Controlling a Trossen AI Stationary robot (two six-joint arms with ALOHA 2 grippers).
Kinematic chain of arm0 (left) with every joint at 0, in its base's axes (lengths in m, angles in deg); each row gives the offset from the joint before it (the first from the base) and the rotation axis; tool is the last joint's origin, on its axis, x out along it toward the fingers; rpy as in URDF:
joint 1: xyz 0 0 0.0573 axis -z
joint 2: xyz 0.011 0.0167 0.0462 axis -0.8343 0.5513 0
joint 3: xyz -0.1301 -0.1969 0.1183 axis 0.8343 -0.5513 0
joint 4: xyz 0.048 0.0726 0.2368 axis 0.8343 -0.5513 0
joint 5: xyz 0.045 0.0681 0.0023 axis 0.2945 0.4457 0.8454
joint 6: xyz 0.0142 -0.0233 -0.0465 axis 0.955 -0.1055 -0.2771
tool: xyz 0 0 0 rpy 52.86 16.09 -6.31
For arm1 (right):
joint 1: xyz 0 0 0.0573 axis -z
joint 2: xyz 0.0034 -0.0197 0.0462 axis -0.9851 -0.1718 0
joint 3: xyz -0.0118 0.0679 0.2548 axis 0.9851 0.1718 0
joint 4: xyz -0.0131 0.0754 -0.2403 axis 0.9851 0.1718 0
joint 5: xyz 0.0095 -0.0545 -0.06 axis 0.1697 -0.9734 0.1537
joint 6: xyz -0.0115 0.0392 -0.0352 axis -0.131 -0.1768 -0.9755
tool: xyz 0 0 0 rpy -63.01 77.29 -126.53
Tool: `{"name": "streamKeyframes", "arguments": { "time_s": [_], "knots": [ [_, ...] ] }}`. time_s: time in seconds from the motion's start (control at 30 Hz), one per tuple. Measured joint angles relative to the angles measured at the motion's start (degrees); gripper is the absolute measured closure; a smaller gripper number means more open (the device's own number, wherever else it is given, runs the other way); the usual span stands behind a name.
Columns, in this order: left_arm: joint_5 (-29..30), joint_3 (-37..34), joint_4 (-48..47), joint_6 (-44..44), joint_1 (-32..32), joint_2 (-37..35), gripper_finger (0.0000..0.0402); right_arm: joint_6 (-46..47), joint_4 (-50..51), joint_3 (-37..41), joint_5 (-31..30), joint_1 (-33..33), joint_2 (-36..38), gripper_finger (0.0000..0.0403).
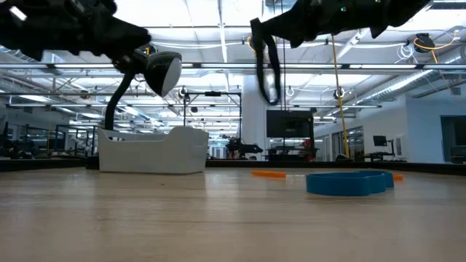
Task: Pick and place rubber bands into bin
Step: Put the black rubber band into the gray bin
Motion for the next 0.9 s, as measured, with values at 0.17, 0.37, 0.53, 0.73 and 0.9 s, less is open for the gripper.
{"name": "streamKeyframes", "arguments": {
  "time_s": [0.17,0.37,0.53,0.73,0.9],
  "knots": [
    [0.0,0.0,16.0,4.3,4.6,15.2,0.0335,-1.0,0.1,-1.8,0.0,-1.0,-2.1,0.0403],
    [0.8,4.8,22.4,3.4,6.8,29.7,0.0286,-1.1,0.2,-2.1,0.0,-2.0,-3.6,0.0403],
    [1.5,12.8,22.1,1.6,7.5,39.0,0.0231,-1.4,0.4,-2.1,0.0,-2.9,-4.3,0.0403],
    [1.5,21.2,18.3,2.7,7.6,45.7,0.0196,-1.4,0.4,-2.0,0.0,-3.7,-4.2,0.0403],
    [1.5,24.8,15.1,2.6,7.7,48.6,0.0194,-1.4,0.4,-2.1,0.0,-3.8,-4.2,0.0403]
  ]
}}
